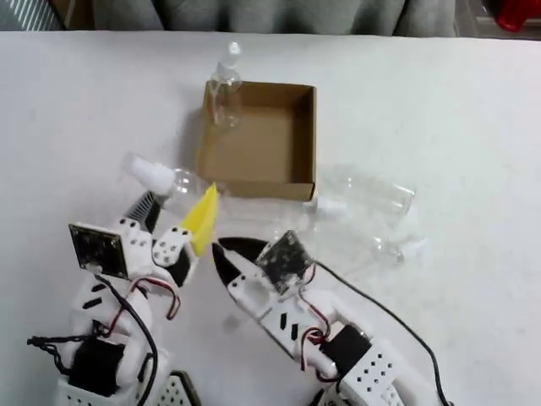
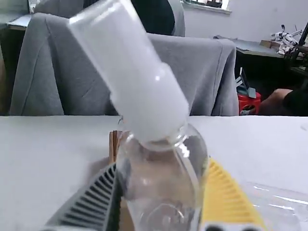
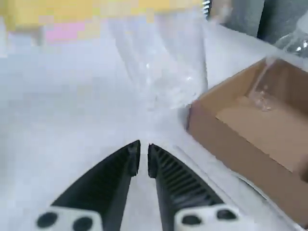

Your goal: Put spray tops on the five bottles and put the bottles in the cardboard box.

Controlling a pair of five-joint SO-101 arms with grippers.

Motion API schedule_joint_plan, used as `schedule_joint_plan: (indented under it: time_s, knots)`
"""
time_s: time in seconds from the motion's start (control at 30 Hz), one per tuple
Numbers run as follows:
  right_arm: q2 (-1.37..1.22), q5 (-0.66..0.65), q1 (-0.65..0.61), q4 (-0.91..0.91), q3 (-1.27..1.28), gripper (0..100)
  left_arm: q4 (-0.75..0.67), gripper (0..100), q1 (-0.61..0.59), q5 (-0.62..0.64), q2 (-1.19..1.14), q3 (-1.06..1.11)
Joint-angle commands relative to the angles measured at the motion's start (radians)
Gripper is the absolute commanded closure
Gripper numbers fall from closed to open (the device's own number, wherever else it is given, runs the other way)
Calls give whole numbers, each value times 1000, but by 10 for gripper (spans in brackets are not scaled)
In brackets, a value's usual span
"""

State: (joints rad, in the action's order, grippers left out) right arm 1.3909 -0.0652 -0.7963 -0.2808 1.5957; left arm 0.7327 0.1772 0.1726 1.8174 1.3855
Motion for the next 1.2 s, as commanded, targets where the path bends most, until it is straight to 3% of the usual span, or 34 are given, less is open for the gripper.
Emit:
schedule_joint_plan:
  time_s: [0.0, 0.33, 0.63, 0.87, 1.17]
  knots:
    - [2, -25, 110, -102, -61, 983, -75, 980, -16, -46, -5, -11]
    - [2, -32, 452, -377, -63, 983, -273, 980, -18, -48, -420, -150]
    - [1, -35, 869, -401, -8, 981, -586, 980, -16, -48, -776, -213]
    - [2, -35, 900, -372, 66, 982, -844, 980, -8, -48, -1006, -249]
    - [2, -35, 901, -374, 72, 982, -850, 980, -18, -48, -1392, -519]
